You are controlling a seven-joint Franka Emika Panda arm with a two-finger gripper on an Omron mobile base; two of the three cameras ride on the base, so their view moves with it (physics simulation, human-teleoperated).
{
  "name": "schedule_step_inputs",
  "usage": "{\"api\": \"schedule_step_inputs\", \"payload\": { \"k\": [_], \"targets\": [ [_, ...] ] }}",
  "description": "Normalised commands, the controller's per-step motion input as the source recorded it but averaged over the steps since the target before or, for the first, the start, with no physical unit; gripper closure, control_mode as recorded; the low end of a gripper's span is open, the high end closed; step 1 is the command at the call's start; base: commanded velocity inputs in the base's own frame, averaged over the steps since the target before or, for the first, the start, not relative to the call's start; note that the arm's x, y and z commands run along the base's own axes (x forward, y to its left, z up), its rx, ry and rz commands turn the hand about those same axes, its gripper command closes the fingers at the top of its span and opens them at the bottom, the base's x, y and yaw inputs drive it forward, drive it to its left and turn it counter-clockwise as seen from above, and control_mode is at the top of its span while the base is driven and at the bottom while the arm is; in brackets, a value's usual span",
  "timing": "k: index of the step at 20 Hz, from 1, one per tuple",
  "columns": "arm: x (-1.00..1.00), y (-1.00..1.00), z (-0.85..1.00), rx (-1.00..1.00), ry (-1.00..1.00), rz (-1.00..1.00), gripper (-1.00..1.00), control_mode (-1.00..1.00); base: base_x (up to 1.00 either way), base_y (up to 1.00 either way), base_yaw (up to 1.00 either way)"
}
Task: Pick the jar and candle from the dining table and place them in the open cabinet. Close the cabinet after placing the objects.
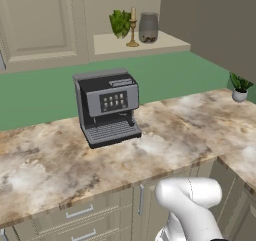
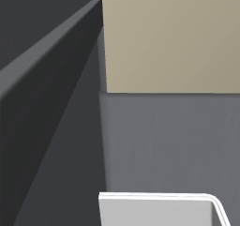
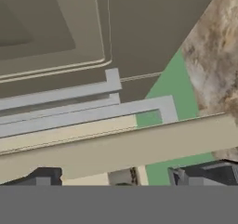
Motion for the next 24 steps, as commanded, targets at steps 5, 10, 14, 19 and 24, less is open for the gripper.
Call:
{"api": "schedule_step_inputs", "payload": {
  "k": [5, 10, 14, 19, 24],
  "targets": [
    [-0.01, -0.32, -0.06, -0.02, 0.0, 0.0, -1.0, -1.0, 0.0, 0.0, 0.0],
    [0.0, -0.2, -0.18, -0.07, -0.01, 0.0, -1.0, -1.0, 0.0, 0.0, 0.0],
    [0.0, -0.14, -0.09, -0.07, 0.0, 0.0, -1.0, -1.0, 0.0, 0.0, 0.0],
    [0.0, -0.01, -0.01, -0.04, 0.0, 0.02, -1.0, -1.0, 0.0, 0.0, 0.0],
    [0.06, 0.0, -0.01, -0.01, 0.0, 0.02, -1.0, -1.0, 0.0, 0.0, 0.0]
  ]
}}
